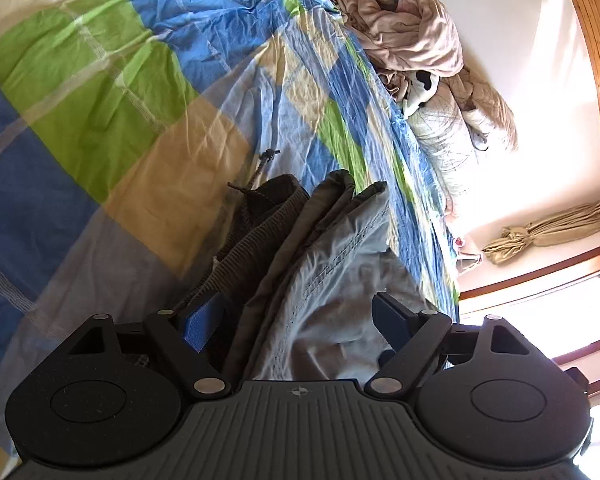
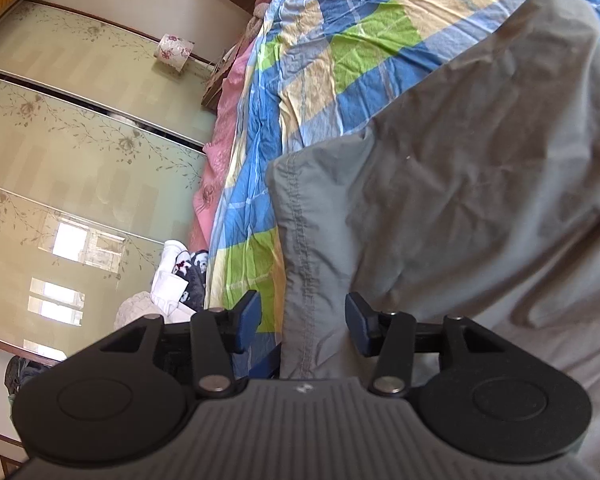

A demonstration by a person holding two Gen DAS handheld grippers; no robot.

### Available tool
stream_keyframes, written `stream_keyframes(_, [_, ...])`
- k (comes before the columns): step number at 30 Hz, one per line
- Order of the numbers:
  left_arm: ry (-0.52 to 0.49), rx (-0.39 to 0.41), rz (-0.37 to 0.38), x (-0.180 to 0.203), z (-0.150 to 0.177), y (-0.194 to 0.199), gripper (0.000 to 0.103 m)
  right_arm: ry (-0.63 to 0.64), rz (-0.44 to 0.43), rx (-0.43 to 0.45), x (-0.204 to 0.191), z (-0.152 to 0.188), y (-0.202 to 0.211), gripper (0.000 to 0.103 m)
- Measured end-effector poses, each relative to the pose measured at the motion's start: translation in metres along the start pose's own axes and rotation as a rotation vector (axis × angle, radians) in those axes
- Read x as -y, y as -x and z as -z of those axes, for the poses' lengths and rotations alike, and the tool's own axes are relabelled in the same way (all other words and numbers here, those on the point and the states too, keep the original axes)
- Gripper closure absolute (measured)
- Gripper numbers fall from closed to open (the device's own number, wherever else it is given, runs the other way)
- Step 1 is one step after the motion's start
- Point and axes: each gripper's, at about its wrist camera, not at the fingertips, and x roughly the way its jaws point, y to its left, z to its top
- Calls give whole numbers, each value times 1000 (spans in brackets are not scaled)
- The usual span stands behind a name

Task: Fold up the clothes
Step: 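Open the right gripper and release the folded hem onto the stack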

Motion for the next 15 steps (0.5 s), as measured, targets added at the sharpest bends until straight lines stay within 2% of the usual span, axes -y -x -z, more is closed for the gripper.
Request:
stream_keyframes(4, [-47, -14, 0, 4, 0, -5, 19, -22, 24, 28, 18, 0, 19, 51])
stream_keyframes(8, [-96, -6, -28, 12, 8, 0, 33, -44, 55, 40, 36, 2, 31, 50])
stream_keyframes(15, [-133, -27, -60, 11, 19, 1, 35, -20, 117, 48, 53, 4, 47, 49])
